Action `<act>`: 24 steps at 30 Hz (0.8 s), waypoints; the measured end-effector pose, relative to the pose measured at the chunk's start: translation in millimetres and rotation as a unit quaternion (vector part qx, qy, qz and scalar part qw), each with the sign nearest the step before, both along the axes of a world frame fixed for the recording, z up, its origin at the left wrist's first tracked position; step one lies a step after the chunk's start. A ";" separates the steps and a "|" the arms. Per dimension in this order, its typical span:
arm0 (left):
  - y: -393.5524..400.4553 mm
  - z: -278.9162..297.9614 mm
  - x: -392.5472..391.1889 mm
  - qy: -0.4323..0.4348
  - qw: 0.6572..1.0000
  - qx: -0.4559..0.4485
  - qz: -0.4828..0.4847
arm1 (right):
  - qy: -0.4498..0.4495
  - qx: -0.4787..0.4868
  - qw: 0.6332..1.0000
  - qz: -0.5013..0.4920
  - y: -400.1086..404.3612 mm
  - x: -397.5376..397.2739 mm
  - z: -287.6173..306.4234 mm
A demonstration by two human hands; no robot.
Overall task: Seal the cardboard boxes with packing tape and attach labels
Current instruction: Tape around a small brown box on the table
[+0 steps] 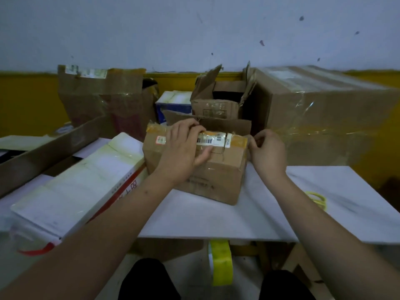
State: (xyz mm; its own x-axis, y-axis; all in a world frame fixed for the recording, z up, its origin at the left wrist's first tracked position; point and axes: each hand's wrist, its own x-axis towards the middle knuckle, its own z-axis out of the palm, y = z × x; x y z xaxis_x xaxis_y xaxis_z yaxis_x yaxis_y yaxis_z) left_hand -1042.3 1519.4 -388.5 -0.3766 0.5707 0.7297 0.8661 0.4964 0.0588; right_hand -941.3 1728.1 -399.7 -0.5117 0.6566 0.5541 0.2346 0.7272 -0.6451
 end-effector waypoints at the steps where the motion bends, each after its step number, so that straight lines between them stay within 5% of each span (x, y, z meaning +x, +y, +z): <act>1: 1.0 0.6 2.7 -0.003 1.000 0.000 0.003 | -0.015 0.008 1.000 -0.004 -5.6 14.5 -0.4; 10: -32.2 -36.1 64.4 -0.007 0.998 0.059 -0.016 | -0.307 -0.072 0.947 0.059 -114.5 137.6 -58.7; 16: -53.2 -72.9 91.4 -0.035 0.994 0.073 -0.078 | -0.143 -0.386 0.908 0.078 -159.6 133.8 -88.2; 19: -58.4 -79.0 95.7 -0.074 0.992 0.069 -0.074 | -0.085 -0.515 0.852 0.047 -165.2 124.2 -92.7; 24: -62.6 -71.3 101.1 -0.161 0.980 0.079 -0.087 | -0.025 -0.543 0.838 0.047 -167.0 128.5 -80.4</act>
State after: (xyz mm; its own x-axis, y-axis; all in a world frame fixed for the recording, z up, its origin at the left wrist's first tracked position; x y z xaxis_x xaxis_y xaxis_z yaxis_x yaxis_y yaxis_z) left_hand -941.2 1456.9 -459.8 -0.5089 0.5365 0.6732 0.8607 0.3048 0.4078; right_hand -812.8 1561.1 -480.1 -0.5948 0.7150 -0.3674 0.2546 -0.2659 -0.9298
